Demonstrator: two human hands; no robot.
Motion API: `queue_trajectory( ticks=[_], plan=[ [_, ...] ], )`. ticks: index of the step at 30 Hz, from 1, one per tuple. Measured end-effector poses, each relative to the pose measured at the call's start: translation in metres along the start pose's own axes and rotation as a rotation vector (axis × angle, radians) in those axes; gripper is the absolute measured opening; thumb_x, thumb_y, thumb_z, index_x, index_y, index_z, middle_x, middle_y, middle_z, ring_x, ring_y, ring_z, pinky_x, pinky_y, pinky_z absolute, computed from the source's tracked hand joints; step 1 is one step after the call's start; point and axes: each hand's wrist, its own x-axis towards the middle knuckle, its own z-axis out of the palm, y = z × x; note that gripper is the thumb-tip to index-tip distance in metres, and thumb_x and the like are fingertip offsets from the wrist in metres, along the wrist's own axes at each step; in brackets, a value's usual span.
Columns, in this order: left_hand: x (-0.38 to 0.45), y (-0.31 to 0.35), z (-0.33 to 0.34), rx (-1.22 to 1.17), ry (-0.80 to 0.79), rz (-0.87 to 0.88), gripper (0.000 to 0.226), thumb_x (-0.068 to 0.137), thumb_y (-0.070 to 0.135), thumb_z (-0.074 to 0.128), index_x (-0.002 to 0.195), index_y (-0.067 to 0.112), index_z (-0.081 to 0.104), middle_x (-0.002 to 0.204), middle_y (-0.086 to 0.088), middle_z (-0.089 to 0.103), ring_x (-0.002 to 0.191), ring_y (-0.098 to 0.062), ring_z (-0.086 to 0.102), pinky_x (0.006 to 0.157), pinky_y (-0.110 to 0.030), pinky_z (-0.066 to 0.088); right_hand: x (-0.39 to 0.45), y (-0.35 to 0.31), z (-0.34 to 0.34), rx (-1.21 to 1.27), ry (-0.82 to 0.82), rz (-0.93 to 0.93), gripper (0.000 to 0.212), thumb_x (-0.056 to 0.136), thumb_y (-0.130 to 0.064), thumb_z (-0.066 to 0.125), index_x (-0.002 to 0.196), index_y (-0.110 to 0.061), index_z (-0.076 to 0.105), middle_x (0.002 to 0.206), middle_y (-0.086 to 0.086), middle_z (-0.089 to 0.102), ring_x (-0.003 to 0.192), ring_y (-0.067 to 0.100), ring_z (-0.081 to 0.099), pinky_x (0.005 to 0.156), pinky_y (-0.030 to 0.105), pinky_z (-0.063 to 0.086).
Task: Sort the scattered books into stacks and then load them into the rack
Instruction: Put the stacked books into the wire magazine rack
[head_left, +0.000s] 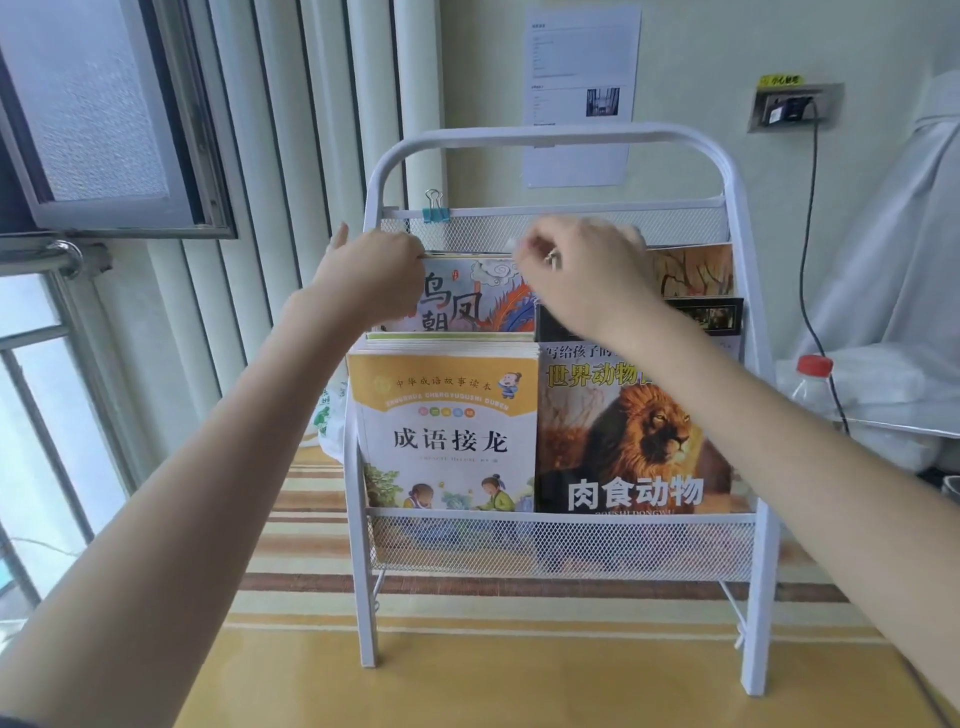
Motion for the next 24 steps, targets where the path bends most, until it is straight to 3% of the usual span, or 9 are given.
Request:
queue_trajectory(
  ticks=[2,4,6,8,12,14,16,20,24],
  plan=[
    [-0.017,0.017,0.001,-0.108,0.076,0.015,0.034,0.096,0.013,0.033,0.115,0.009,0.061,0.111,-0.011,0.066,0.112,-0.031,0.055,0.111,-0.048,0.025,-0.022,-0.003,0.011,-0.051,-0.033,-0.047,0.028,0.092,-0.047,0.041,0.1,-0.029,0.059,0.091,-0.01,0.057,0.093,0.014,0.049,0.09,0.035,0.031],
    [-0.038,0.035,0.005,-0.224,0.236,0.033,0.034,0.097,0.022,0.035,0.109,0.013,0.065,0.107,-0.009,0.068,0.103,-0.031,0.056,0.083,-0.035,0.04,-0.027,0.005,0.018,-0.105,-0.117,0.02,0.025,0.091,-0.045,0.043,0.1,-0.028,0.06,0.1,-0.005,0.056,0.105,0.019,0.049,0.088,0.035,0.031],
    [-0.054,0.043,0.014,-0.294,0.367,0.03,0.044,0.096,0.036,0.032,0.092,0.012,0.069,0.09,-0.008,0.071,0.085,-0.029,0.061,0.063,-0.031,0.038,-0.025,0.012,0.02,-0.129,-0.17,0.076,0.029,0.092,-0.046,0.041,0.101,-0.026,0.061,0.099,-0.003,0.056,0.106,0.022,0.051,0.089,0.037,0.03],
    [-0.068,0.043,0.024,-0.321,0.417,0.043,0.058,0.093,0.046,0.026,0.074,0.012,0.068,0.068,-0.006,0.068,0.063,-0.026,0.061,0.054,-0.03,0.04,-0.026,0.013,0.021,-0.148,-0.172,0.062,0.029,0.094,-0.044,0.038,0.096,-0.025,0.059,0.09,-0.003,0.058,0.101,0.023,0.054,0.091,0.038,0.03],
    [-0.078,0.041,0.04,-0.128,0.47,0.129,0.053,0.095,0.035,0.03,0.061,0.013,0.063,0.056,0.0,0.063,0.052,-0.026,0.059,0.055,-0.026,0.03,-0.03,0.018,0.023,-0.095,-0.109,-0.008,0.039,0.098,-0.044,0.032,0.111,-0.018,0.058,0.115,0.001,0.061,0.114,0.024,0.049,0.095,0.037,0.028],
    [-0.074,0.042,0.042,-0.115,0.473,0.111,0.053,0.095,0.032,0.03,0.06,0.013,0.065,0.057,-0.001,0.064,0.052,-0.027,0.06,0.054,-0.025,0.028,-0.045,0.012,0.019,0.188,0.184,-0.045,0.041,0.099,-0.037,0.031,0.119,-0.011,0.056,0.121,0.004,0.057,0.118,0.022,0.049,0.101,0.034,0.031],
    [-0.072,0.044,0.044,-0.119,0.489,0.101,0.052,0.095,0.029,0.032,0.056,0.012,0.062,0.055,-0.002,0.063,0.049,-0.026,0.059,0.053,-0.025,0.03,-0.075,-0.004,0.022,0.568,0.411,0.052,0.039,0.099,-0.028,0.032,0.126,-0.007,0.051,0.126,0.004,0.055,0.12,0.014,0.049,0.105,0.026,0.034],
    [-0.074,0.045,0.042,-0.111,0.468,0.088,0.05,0.092,0.026,0.035,0.055,0.011,0.065,0.05,-0.003,0.06,0.045,-0.026,0.057,0.048,-0.022,0.023,-0.118,-0.04,0.051,1.073,0.172,0.281,0.045,0.098,-0.029,0.032,0.14,-0.014,0.034,0.146,-0.003,0.037,0.132,-0.006,0.032,0.106,0.01,0.024],
    [-0.077,0.042,0.034,-0.085,0.421,0.104,0.044,0.091,0.023,0.046,0.051,0.01,0.06,0.041,-0.005,0.05,0.038,-0.027,0.048,0.047,-0.018,0.003,-0.116,-0.053,0.067,1.031,0.092,0.325,0.065,0.094,-0.047,0.033,0.15,-0.02,0.014,0.154,-0.015,0.017,0.132,-0.022,0.012,0.103,0.0,0.012]
  ],
)
